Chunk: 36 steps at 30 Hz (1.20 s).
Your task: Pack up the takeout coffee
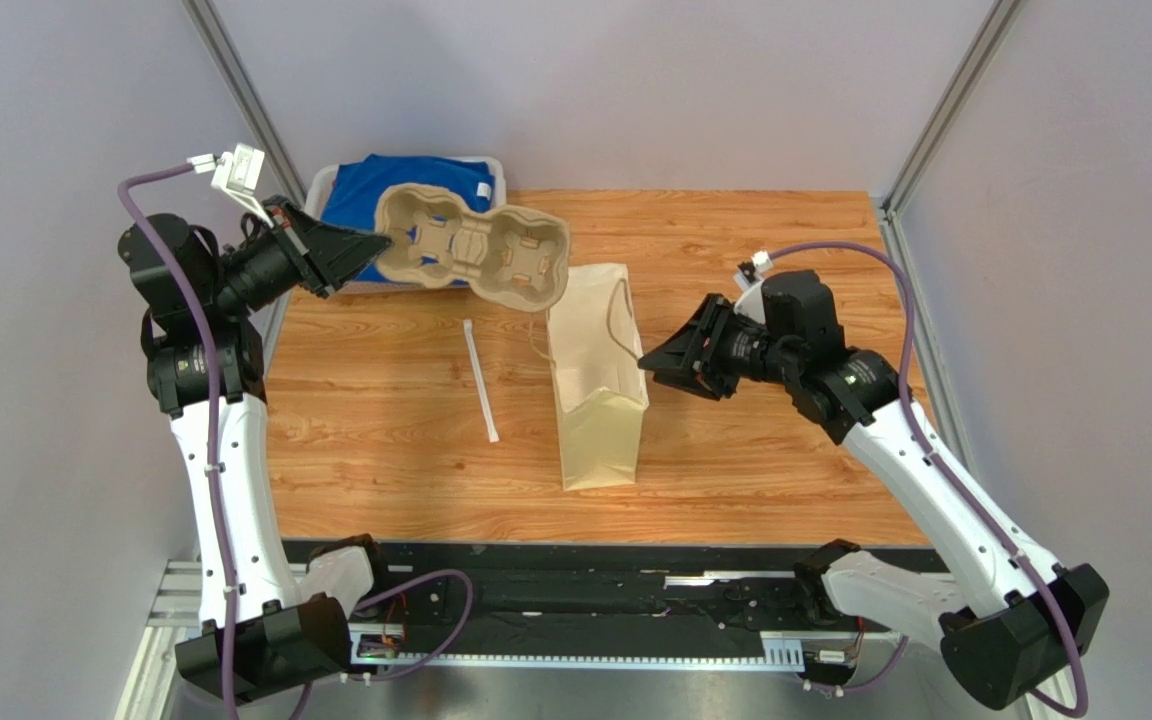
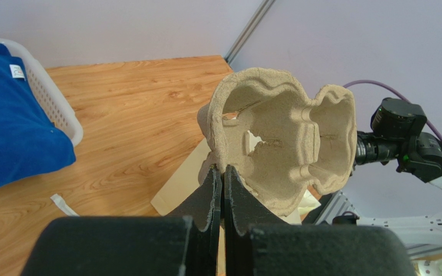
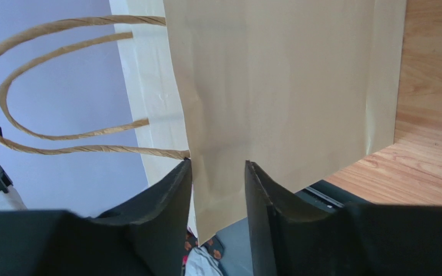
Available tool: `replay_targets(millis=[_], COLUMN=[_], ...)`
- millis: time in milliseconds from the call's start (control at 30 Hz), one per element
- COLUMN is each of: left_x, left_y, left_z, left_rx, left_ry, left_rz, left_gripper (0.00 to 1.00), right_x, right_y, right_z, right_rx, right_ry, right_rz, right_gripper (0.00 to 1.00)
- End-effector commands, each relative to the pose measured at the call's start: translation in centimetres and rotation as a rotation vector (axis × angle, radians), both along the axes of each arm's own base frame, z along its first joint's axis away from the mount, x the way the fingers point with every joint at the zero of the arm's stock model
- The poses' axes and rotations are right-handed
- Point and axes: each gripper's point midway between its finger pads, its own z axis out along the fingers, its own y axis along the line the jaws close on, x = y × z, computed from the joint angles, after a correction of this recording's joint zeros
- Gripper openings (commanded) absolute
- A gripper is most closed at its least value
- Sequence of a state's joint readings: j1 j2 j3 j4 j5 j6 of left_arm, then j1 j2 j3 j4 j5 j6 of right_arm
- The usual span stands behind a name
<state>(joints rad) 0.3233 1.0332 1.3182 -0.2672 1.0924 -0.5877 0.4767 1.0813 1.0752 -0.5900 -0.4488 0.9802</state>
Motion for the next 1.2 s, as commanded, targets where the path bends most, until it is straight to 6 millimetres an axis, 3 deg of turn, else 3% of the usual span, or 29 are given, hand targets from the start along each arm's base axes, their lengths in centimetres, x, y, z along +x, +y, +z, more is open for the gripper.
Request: replay_targets(millis=[0,67,100,167,233,300,333,367,400,433,500,533,567,600,633,667,733,800,833,867,933,967,1033,1067,1167], left_x=[-0.2,-0.2,-0.2,-0.3,-0.5,-0.5,-0.6,-0.6,-0.6,-0.8,-0.8,-1.2,-1.3,-1.4,-1.8,-2.1,-2.4,-2.8,-3.0,-3.4,-3.7,-4.0,-4.0,-4.1,-3.9], left_y=[0.1,0.1,0.1,0.1,0.0,0.0,-0.1,-0.1,-0.2,-0.5,-0.8,-1.0,-1.4,-1.7,-1.9,-2.2,-2.4,-2.8,-2.9,-3.2,-3.6,-3.7,-3.6,-3.6,-3.6], left_z=[0.5,0.5,0.4,0.8,1.2,1.1,1.7,1.8,1.7,2.4,2.4,3.4,3.6,3.4,4.3,4.5,5.1,5.5,5.6,5.8,6.0,6.1,6.2,6.2,5.7], left_rx=[0.031,0.031,0.031,0.048,0.057,0.072,0.087,0.113,0.117,0.133,0.167,0.196,0.246,0.258,0.282,0.307,0.320,0.327,0.327,0.320,0.308,0.307,0.302,0.302,0.284], left_ry=[-0.043,-0.042,-0.039,-0.059,-0.066,-0.070,-0.089,-0.113,-0.103,-0.128,-0.135,-0.173,-0.219,-0.208,-0.244,-0.276,-0.302,-0.322,-0.330,-0.334,-0.344,-0.354,-0.352,-0.352,-0.323], left_rz=[-0.004,-0.005,-0.010,-0.009,-0.014,-0.023,-0.024,-0.027,-0.033,-0.038,-0.049,-0.050,-0.058,-0.065,-0.064,-0.077,-0.077,-0.082,-0.087,-0.098,-0.112,-0.110,-0.094,-0.091,-0.092], left_gripper=[0.00,0.00,0.00,0.00,0.00,0.00,0.00,0.00,0.00,0.00,0.00,0.00,0.00,0.00,0.00,0.00,0.00,0.00,0.00,0.00,0.00,0.00,0.00,0.00,0.00], right_x=[-0.7,-1.1,-1.3,-2.0,-2.0,-1.2,-0.9,-0.3,1.5,1.4,4.1,4.9,5.4,6.1,8.2,8.2,10.8,11.8,12.1,13.7,14.2,14.9,14.9,14.9,13.8], right_y=[-1.2,-1.4,-1.6,-2.3,-3.2,-3.9,-4.3,-4.4,-3.9,-3.9,-3.1,-2.8,-2.6,-2.2,-1.4,-1.2,0.3,0.8,1.3,1.9,2.6,2.9,3.3,3.3,3.5], right_z=[1.9,3.1,5.1,6.7,9.8,12.0,14.9,16.1,15.9,18.9,19.0,19.1,20.6,20.7,19.1,20.6,18.7,19.0,18.6,16.6,16.1,14.1,13.4,11.4,8.8], right_rx=[0.014,-0.020,-0.029,-0.109,-0.141,-0.245,-0.264,-0.292,-0.345,-0.335,-0.380,-0.374,-0.366,-0.354,-0.353,-0.347,-0.337,-0.331,-0.315,-0.320,-0.303,-0.317,-0.327,-0.349,-0.402], right_ry=[-0.059,-0.163,-0.250,-0.426,-0.606,-0.827,-0.944,-0.999,-1.036,-1.119,-1.161,-1.170,-1.210,-1.214,-1.187,-1.220,-1.181,-1.175,-1.172,-1.146,-1.170,-1.154,-1.176,-1.162,-1.188], right_rz=[-0.060,0.003,0.036,0.120,0.165,0.229,0.227,0.230,0.270,0.274,0.316,0.343,0.347,0.367,0.418,0.432,0.510,0.538,0.568,0.603,0.655,0.709,0.767,0.835,0.957], right_gripper=[0.86,0.96,0.98,0.98,1.00,1.00,1.00,1.00,1.00,1.00,1.00,1.00,1.00,1.00,1.00,1.00,1.00,0.98,0.97,0.94,0.93,0.93,0.93,0.92,0.91])
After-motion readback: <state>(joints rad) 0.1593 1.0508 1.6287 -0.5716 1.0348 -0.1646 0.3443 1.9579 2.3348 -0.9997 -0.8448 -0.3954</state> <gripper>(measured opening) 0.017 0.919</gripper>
